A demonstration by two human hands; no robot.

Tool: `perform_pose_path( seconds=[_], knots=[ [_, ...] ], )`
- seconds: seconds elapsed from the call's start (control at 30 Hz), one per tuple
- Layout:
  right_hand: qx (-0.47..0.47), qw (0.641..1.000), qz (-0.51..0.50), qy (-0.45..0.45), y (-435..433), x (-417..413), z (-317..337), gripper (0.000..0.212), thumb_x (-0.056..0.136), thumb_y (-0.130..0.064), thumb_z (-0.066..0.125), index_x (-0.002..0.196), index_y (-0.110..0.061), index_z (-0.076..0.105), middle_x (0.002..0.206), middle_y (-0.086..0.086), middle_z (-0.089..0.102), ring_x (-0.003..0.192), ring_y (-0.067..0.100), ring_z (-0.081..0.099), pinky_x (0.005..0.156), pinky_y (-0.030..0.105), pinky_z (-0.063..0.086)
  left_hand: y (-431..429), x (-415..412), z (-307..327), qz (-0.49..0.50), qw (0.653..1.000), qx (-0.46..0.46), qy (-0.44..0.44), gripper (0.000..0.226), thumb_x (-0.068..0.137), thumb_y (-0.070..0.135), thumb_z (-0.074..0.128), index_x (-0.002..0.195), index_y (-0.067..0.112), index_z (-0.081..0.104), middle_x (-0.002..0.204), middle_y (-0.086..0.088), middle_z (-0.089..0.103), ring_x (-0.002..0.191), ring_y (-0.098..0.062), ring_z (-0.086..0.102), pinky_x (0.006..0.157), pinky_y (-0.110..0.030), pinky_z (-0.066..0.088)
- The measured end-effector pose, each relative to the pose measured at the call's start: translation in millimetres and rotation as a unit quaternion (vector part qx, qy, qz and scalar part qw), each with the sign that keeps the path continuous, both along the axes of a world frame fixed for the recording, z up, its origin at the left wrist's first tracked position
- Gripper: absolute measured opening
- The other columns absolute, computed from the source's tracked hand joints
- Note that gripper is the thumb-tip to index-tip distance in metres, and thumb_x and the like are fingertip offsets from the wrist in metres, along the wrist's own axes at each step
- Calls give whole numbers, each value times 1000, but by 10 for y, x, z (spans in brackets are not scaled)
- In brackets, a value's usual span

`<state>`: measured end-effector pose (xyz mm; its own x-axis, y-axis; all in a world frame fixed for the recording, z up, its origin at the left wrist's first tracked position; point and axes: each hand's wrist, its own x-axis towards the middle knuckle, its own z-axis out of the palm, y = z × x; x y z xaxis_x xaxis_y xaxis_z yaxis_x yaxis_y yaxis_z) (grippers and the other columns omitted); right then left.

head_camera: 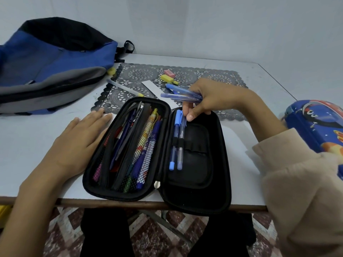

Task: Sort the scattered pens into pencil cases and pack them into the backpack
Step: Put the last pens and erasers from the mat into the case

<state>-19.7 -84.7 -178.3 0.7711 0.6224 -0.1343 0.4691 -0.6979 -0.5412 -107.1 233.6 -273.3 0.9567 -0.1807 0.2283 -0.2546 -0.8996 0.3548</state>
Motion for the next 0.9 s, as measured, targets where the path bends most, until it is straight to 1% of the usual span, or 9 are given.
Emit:
perform_pose_path(
  seconds=[0.1,0.27,0.33,0.4,0.53,0.6,0.7,0.77,0.9],
  knots=[
    [-2,1000,12,9,17,-38,33,13,76,-6,80,84,-9,70,57,-13,64,44,2,50,45,17,40,3,1,-4,0,1000,1,-1,90,77,69,8,150,23,34,159,4,24,137,2,14,119,-36,7],
    [48,996,0,79,-102,-91,133,24,86,-17,71,100,-12,52,89,12,61,65,17,52,55,27,47,-3,-9,8,2,1000,-1,6,90,76,69,8,150,25,33,159,5,23,137,2,13,118,-33,6],
    [81,989,11,121,-129,-131,159,16,92,-13,63,101,-15,50,87,7,58,63,14,50,54,25,46,-7,-12,14,1,1000,1,8,90,76,69,7,150,25,33,159,5,23,137,3,13,118,-33,6],
    [106,983,24,148,-143,-150,173,9,95,-8,55,102,-6,49,79,-4,61,55,8,49,52,23,44,-7,-17,22,1,1000,0,8,90,76,69,8,150,25,33,159,5,23,137,3,13,118,-32,5],
    [128,977,16,168,-154,-135,180,13,95,-6,53,105,2,54,87,7,62,55,10,54,49,23,48,-4,-24,27,-4,1000,1,10,90,76,70,8,150,25,33,159,5,23,138,2,14,119,-33,6],
    [124,979,17,164,-152,-112,167,20,95,-9,54,110,2,58,79,7,59,62,17,58,54,30,55,-10,-18,36,-10,1000,-19,5,88,77,71,13,148,25,38,157,7,27,139,0,17,118,-36,8],
    [111,979,30,167,-134,-101,150,27,96,-11,53,120,-1,61,70,12,53,62,24,57,61,39,57,-23,-29,93,-2,985,-174,9,68,82,65,36,135,28,57,143,11,50,136,-7,40,116,-39,26],
    [112,977,37,177,-112,-107,148,29,97,-13,53,122,-3,61,73,15,56,60,27,54,60,38,55,-85,-43,183,4,948,-317,4,39,88,50,49,120,34,66,124,16,65,123,-5,54,110,-35,37],
    [93,978,65,174,-59,-115,125,28,97,-15,53,122,-5,61,85,16,66,53,22,54,61,38,53,-408,-24,509,-31,919,-392,-29,28,87,38,56,111,33,69,109,15,71,109,-1,62,93,-12,45]
  ],
)
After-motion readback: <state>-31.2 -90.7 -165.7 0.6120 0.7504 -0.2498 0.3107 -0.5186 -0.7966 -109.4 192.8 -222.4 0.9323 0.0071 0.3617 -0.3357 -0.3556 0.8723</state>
